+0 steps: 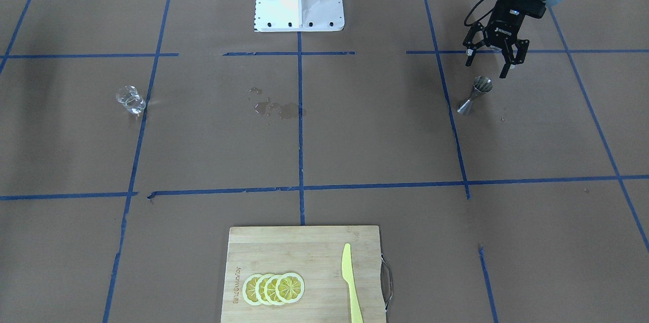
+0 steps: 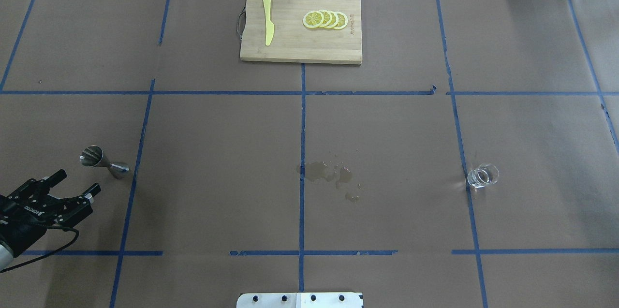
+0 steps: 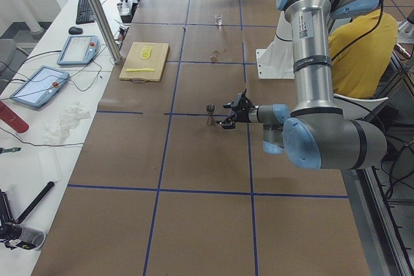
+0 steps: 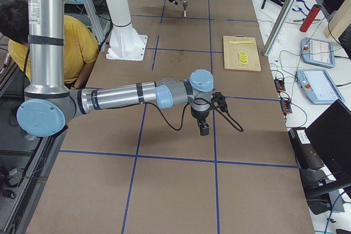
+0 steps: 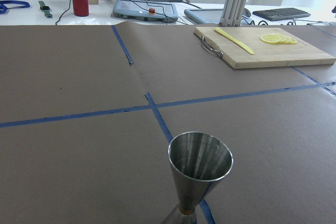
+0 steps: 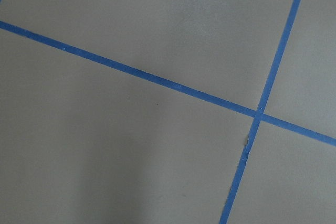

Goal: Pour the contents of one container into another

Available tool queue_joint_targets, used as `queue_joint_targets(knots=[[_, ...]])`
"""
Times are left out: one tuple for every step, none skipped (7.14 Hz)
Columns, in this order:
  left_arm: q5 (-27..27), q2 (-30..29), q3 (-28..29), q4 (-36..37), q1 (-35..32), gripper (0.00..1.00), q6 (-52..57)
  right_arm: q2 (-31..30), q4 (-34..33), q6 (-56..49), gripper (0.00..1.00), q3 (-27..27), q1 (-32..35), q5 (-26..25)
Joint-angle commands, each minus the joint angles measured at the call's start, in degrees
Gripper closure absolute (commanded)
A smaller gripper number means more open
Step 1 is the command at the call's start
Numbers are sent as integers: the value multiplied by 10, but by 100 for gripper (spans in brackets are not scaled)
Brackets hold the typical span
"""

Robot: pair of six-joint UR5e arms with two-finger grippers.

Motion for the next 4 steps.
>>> queue_joint_targets(knots=[[33, -34, 33, 0, 3, 0, 7, 1, 0, 0, 0, -5, 0, 0], [39, -55, 46, -1, 3, 0, 6, 0, 0, 0, 0, -6, 0, 0], [63, -86, 74, -1, 3, 0, 6, 1, 0, 0, 0, -5, 0, 0], [65, -100, 82, -1, 3, 1, 8, 1, 0, 0, 0, -5, 0, 0]])
